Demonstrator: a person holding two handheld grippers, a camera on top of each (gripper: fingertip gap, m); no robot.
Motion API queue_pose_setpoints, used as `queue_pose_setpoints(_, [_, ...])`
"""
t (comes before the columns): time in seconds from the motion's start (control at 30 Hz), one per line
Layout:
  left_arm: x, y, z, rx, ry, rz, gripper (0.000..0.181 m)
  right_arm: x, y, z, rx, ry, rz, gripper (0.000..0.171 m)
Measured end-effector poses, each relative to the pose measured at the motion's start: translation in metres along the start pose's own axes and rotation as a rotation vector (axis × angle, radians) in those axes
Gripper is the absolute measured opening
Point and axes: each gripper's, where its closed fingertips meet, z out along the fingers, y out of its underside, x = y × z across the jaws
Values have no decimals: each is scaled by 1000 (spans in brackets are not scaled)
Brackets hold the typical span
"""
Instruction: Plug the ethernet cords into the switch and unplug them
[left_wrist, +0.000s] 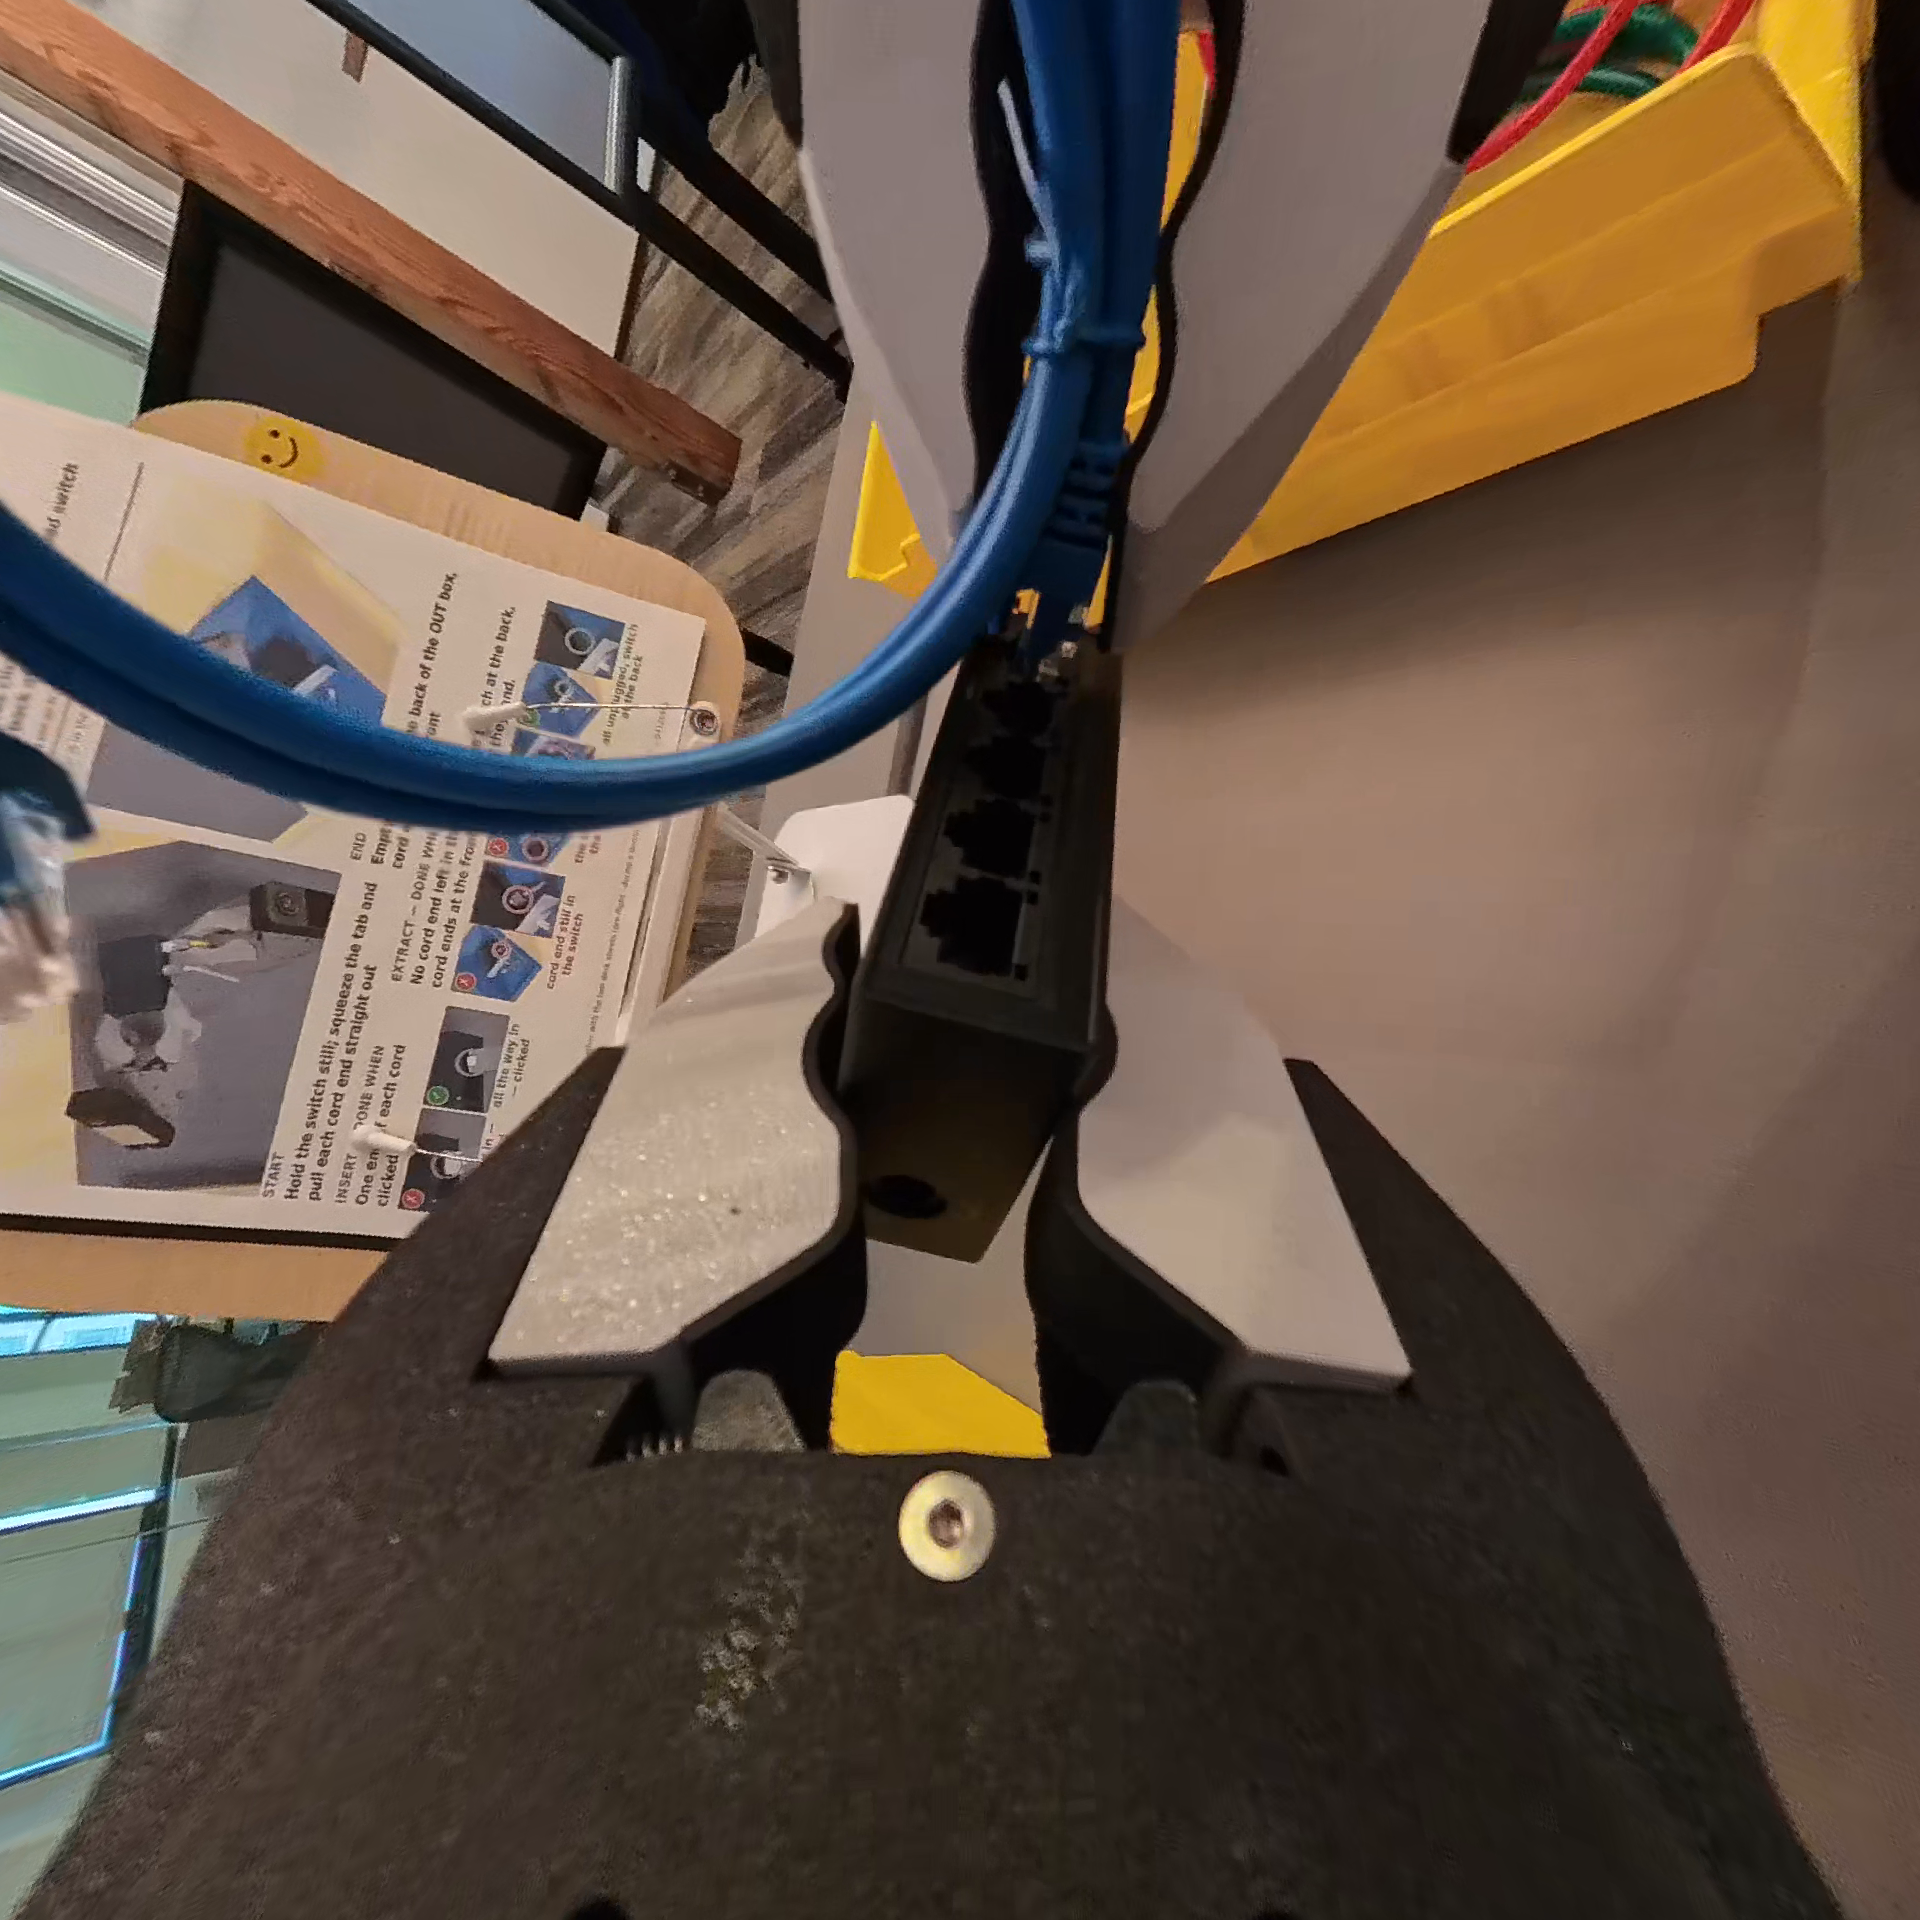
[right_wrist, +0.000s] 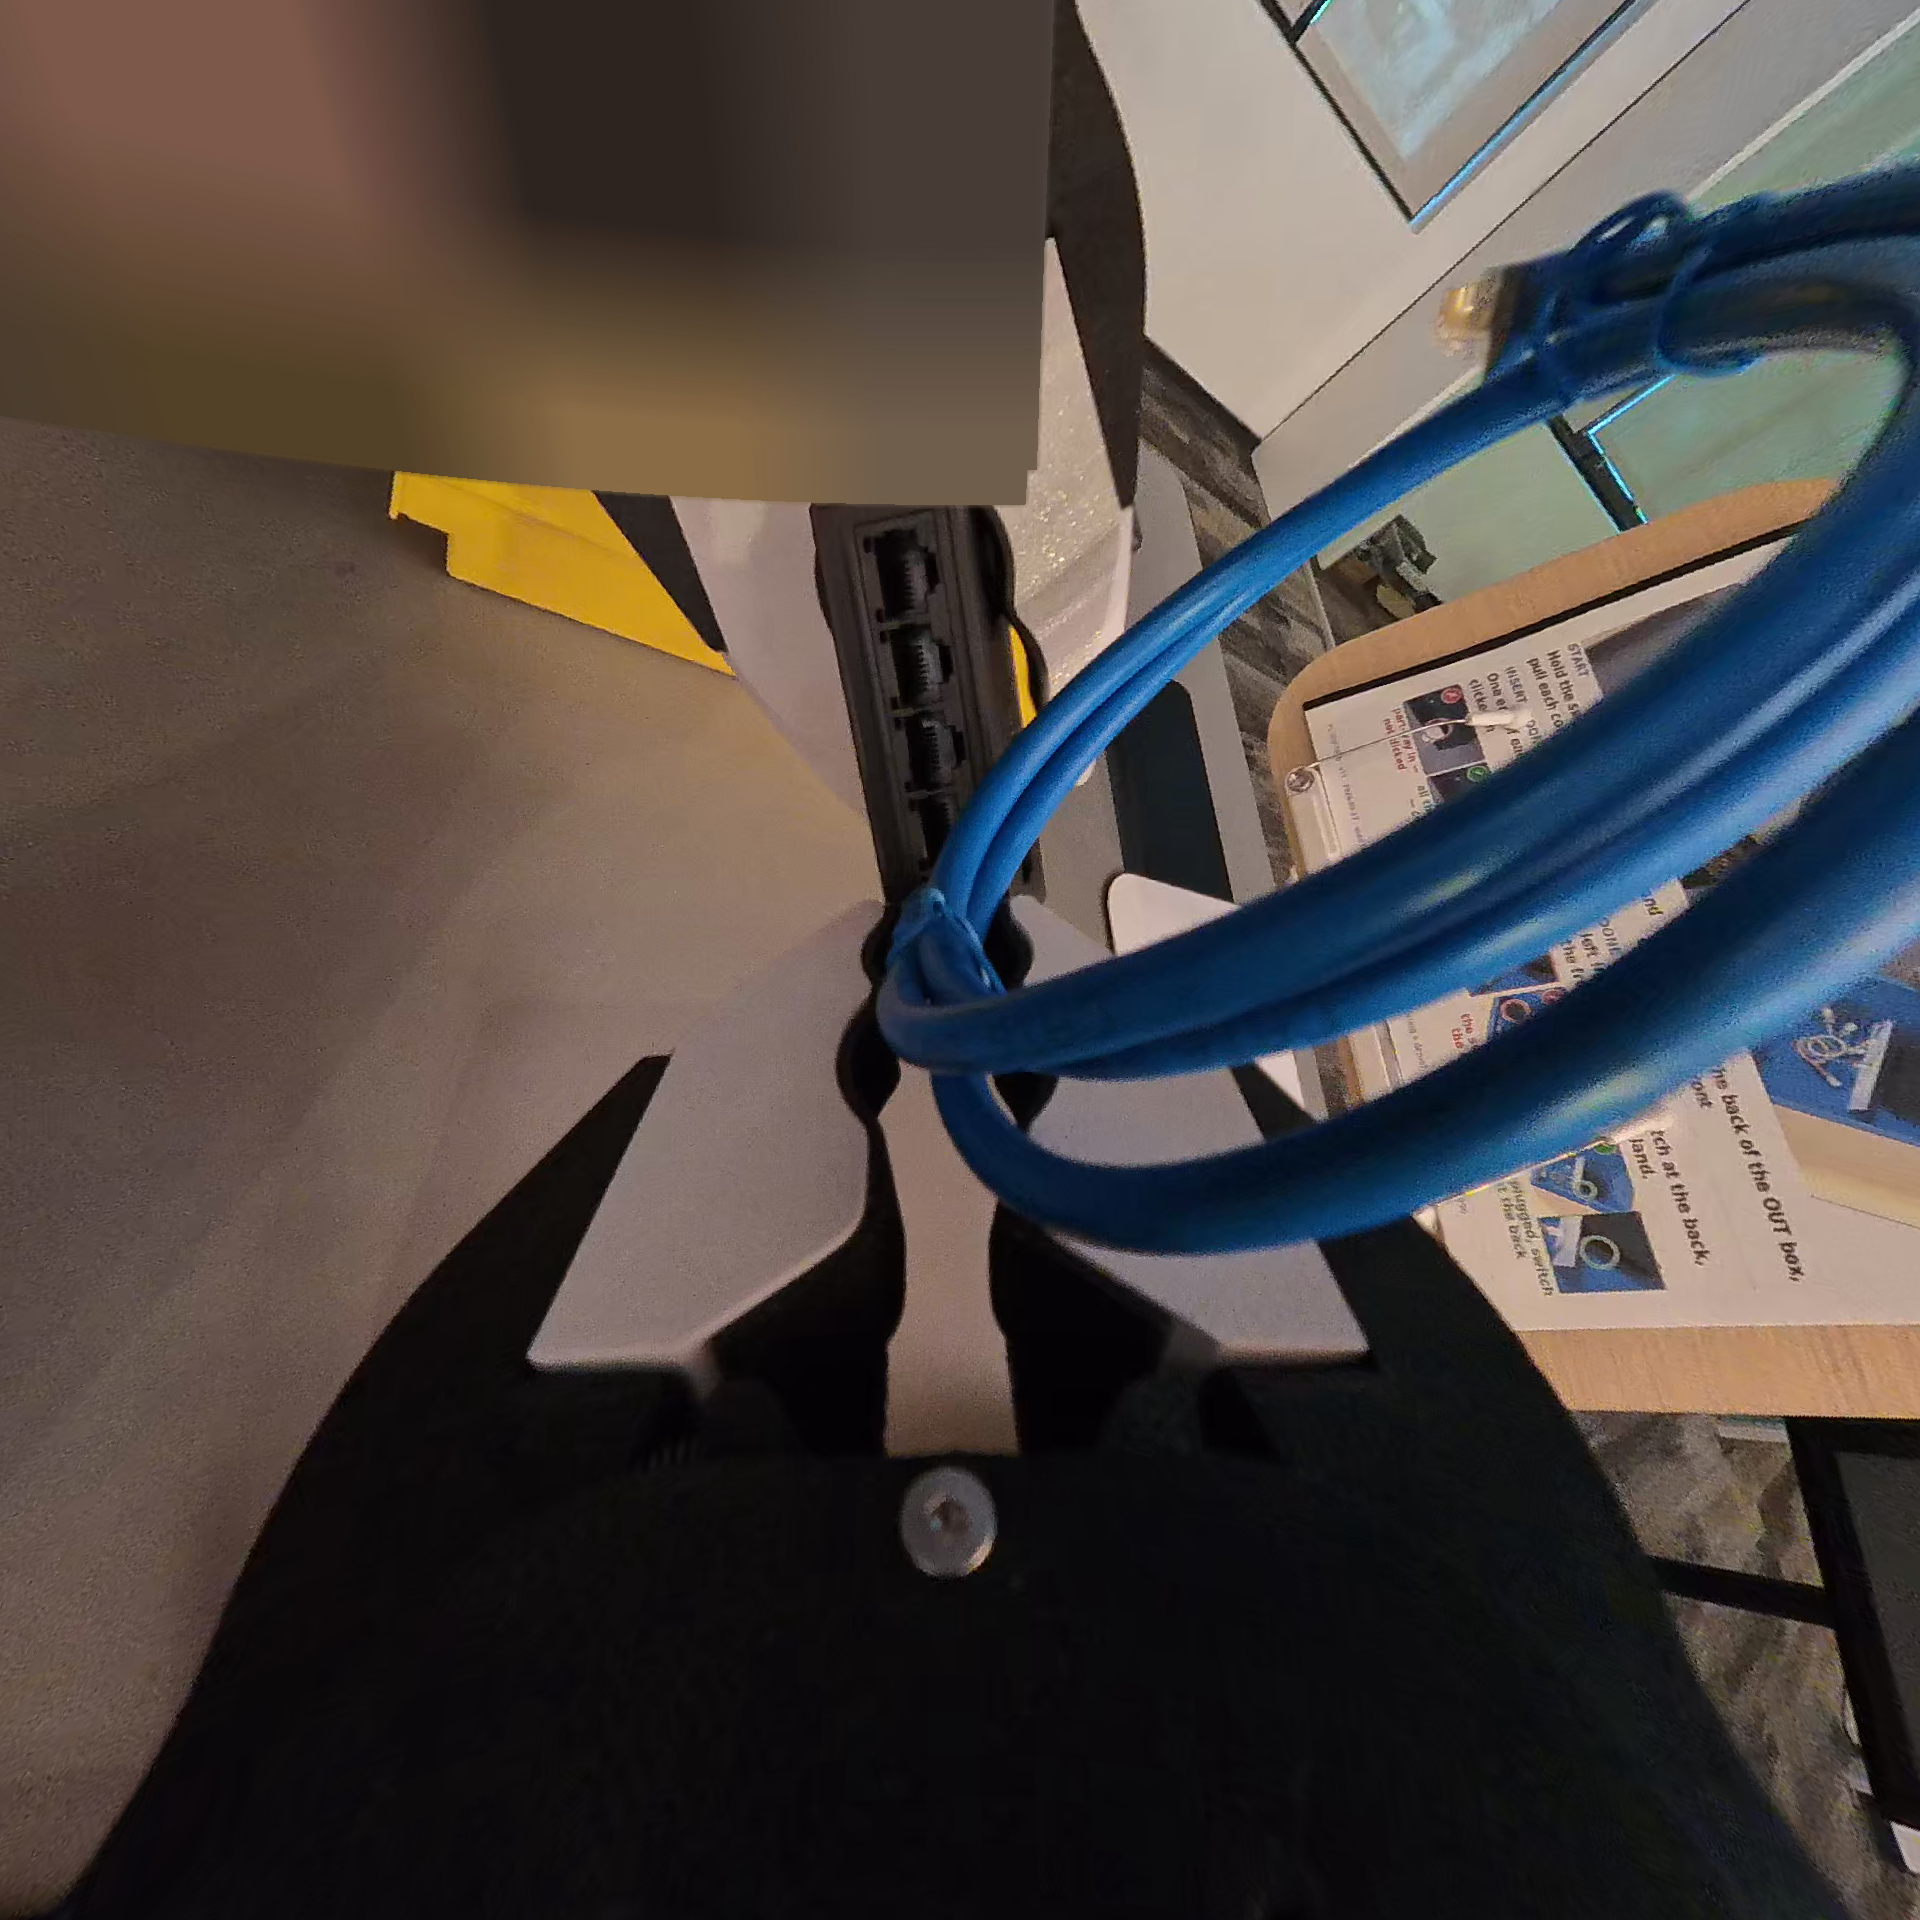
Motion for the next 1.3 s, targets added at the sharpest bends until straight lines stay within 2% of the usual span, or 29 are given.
queue_pose_setpoints(0.13, [-6, -3, -4, 41, -20, 9, 35, 6, -7, -1, 65, 22, 13, 15])
queue_pose_setpoints(0.27, [-5, -14, -10, 174, 22, -52, 41, 7, -28, -6, 174, 60, -38, 14])
queue_pose_setpoints(0.47, [-3, -25, -3, 277, -218, 154, 55, -3, -29, -4, 139, 36, -125, 15])
queue_pose_setpoints(0.6, [1, -21, 0, 232, -105, 41, 53, -3, -25, -4, 125, 32, -139, 15])
queue_pose_setpoints(0.7, [2, -24, -3, 230, -121, 47, 53, -4, -29, -7, 145, 23, -145, 15])
queue_pose_setpoints(0.93, [5, -20, -2, 164, -107, 68, 52, -5, -20, -2, 20, 63, -207, 15])
queue_pose_setpoints(1.13, [4, -22, -7, 155, -104, 76, 52, -5, -24, -2, 15, 71, -225, 15])
queue_pose_setpoints(1.3, [-7, -7, -11, 126, -79, 12, 52, 6, -31, -9, -25, 211, -386, 15])
